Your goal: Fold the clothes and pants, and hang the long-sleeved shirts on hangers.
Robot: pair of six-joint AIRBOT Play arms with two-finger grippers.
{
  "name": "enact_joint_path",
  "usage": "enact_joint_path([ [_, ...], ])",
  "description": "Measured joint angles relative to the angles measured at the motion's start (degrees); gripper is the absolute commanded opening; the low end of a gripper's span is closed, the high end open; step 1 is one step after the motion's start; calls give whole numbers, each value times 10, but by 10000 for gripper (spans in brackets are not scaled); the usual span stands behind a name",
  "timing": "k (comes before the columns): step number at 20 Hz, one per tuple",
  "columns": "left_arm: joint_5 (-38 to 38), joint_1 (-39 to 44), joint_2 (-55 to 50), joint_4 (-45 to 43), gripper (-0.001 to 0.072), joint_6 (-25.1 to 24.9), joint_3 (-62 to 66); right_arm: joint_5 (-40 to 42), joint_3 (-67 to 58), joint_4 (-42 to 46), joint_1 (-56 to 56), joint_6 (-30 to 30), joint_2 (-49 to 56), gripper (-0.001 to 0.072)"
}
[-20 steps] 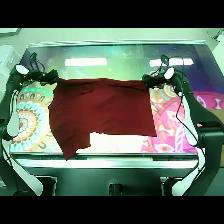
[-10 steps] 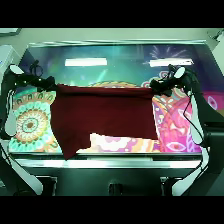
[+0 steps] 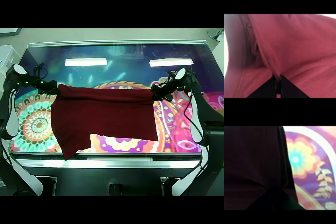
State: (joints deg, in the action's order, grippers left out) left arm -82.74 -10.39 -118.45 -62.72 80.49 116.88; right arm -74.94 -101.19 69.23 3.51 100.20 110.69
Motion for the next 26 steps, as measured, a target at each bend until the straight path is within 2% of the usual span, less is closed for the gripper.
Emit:
enact_joint_path([
  [10,-49,4,0,-21,34,0,-1,-38,0,16,-9,14,5,40],
  [11,-50,4,-1,-24,150,0,-3,-39,0,19,-9,14,6,151],
  [12,-50,4,-1,-29,348,0,-6,-39,0,24,-9,14,8,281],
  [13,-50,4,-2,-34,530,0,-8,-40,0,31,-9,14,9,346],
  [14,-50,4,-2,-38,628,0,-9,-40,0,38,-9,14,10,372],
  [17,-44,3,2,-46,636,5,-10,-42,0,74,-9,15,7,463],
  [19,-43,-5,13,-52,635,12,-10,-41,0,99,-9,14,-4,572],
  [23,-57,-45,63,-61,635,33,-15,-28,0,116,7,-30,-48,589],
  [26,-69,-100,129,-54,634,42,-57,-58,1,93,44,-114,-80,567],
])
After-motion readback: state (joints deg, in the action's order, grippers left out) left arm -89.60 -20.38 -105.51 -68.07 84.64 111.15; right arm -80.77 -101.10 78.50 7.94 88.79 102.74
